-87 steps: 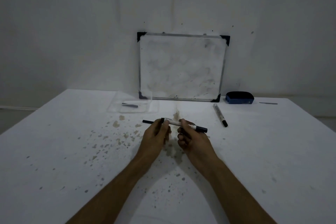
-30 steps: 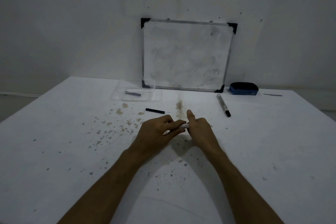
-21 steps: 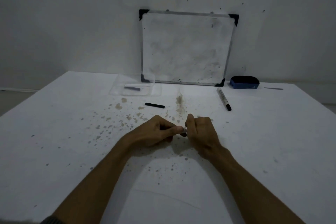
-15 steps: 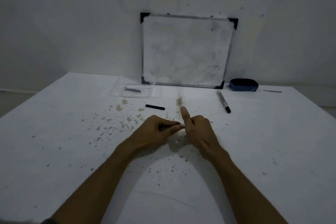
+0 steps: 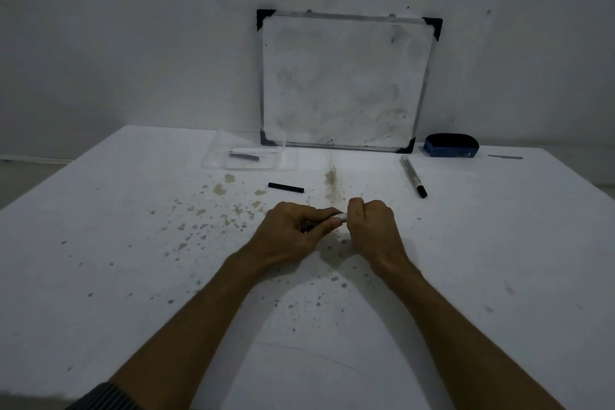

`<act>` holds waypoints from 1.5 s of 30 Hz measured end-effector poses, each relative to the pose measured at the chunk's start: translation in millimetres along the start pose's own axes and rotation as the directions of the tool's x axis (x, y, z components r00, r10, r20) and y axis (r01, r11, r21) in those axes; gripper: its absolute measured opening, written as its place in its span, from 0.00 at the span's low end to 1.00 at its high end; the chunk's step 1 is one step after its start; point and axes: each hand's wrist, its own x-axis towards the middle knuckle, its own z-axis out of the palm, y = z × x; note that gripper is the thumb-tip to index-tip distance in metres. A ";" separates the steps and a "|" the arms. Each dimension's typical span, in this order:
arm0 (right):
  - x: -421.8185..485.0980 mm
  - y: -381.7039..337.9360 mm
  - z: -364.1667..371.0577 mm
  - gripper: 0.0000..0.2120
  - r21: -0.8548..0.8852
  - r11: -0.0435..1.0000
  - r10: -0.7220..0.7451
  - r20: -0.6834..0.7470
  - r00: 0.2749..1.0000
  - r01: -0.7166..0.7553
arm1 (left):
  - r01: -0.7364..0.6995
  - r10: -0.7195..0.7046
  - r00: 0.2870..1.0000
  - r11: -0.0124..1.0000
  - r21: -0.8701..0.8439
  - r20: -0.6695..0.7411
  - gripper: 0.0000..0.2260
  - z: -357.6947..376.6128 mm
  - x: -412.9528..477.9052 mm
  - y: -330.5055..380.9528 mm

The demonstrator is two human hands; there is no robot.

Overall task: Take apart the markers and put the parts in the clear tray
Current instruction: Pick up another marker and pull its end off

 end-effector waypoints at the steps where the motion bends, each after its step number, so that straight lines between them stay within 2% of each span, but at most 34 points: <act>1: -1.4 1.2 -1.0 0.27 0.000 1.000 -0.024 0.005 1.000 0.024 | 0.040 -0.039 0.999 0.999 -0.033 0.031 0.15 -0.7 -0.9 2.1; 5: -7.5 2.7 -0.3 0.28 0.020 0.998 -0.055 0.001 0.998 0.055 | 0.152 -0.141 0.985 0.983 -0.108 0.096 0.15 -3.0 -4.6 1.5; 8: -6.3 0.6 0.0 0.26 0.047 0.999 -0.020 -0.031 0.999 0.022 | 0.159 -0.144 0.984 0.975 -0.153 0.104 0.13 -1.0 -3.1 7.4; 9: -4.2 2.5 -3.3 0.25 0.076 0.997 0.034 -0.061 0.998 -0.029 | 0.155 -0.140 0.986 0.973 -0.171 0.095 0.12 -1.6 -3.9 6.8; 11: 2.0 11.4 -13.6 0.23 0.260 0.953 0.201 -0.158 0.967 -0.155 | 0.178 -0.171 0.984 0.962 -0.208 0.050 0.12 -6.9 -5.4 1.0; 13: 5.4 17.6 -21.6 0.19 0.356 0.909 0.290 -0.173 0.941 -0.215 | 0.210 -0.214 0.977 0.951 -0.225 0.010 0.12 -14.5 -7.6 -6.5; 16: 6.3 19.3 -18.4 0.17 0.249 0.942 0.253 -0.086 0.964 -0.225 | 0.231 -0.247 0.969 0.926 -0.298 -0.017 0.14 -15.7 -6.5 -4.0; 18: 6.9 18.8 -15.8 0.18 0.277 0.926 0.272 -0.015 0.962 -0.257 | 0.225 -0.250 0.967 0.923 -0.313 -0.041 0.12 -14.3 -4.5 -2.3; 21: 9.7 17.1 -21.5 0.25 0.288 0.917 0.263 0.081 0.961 -0.275 | 0.246 -0.282 0.958 0.905 -0.346 -0.057 0.10 -14.5 -4.5 -6.1; 25: 7.9 12.0 -22.9 0.25 0.392 0.882 0.203 0.188 0.961 -0.263 | 0.266 -0.295 0.955 0.902 -0.341 -0.037 0.13 -14.2 -2.3 -2.3; 31: 7.8 19.1 -24.0 0.11 0.267 0.959 0.089 0.048 0.995 -0.099 | 0.276 -0.295 0.955 0.916 -0.291 -0.022 0.14 -13.6 -3.4 1.3; 35: 6.0 28.3 -20.9 0.10 0.015 0.999 -0.033 0.097 0.995 0.031 | 0.294 -0.311 0.951 0.907 -0.301 -0.006 0.10 -12.0 -2.9 2.1; 38: 3.7 30.1 -17.4 0.09 -0.104 0.988 -0.102 0.133 0.986 0.117 | 0.291 -0.303 0.953 0.922 -0.256 -0.006 0.12 -11.2 -2.6 1.0; 42: 0.3 27.0 -14.0 0.12 -0.130 0.981 -0.134 0.101 0.986 0.147 | 0.296 -0.303 0.953 0.932 -0.207 -0.005 0.09 -12.9 -1.1 8.9; 45: -4.7 14.7 -18.1 0.14 0.074 0.974 -0.221 0.085 0.972 0.215 | 0.322 -0.328 0.944 0.893 -0.314 0.034 0.08 -11.6 -1.1 15.5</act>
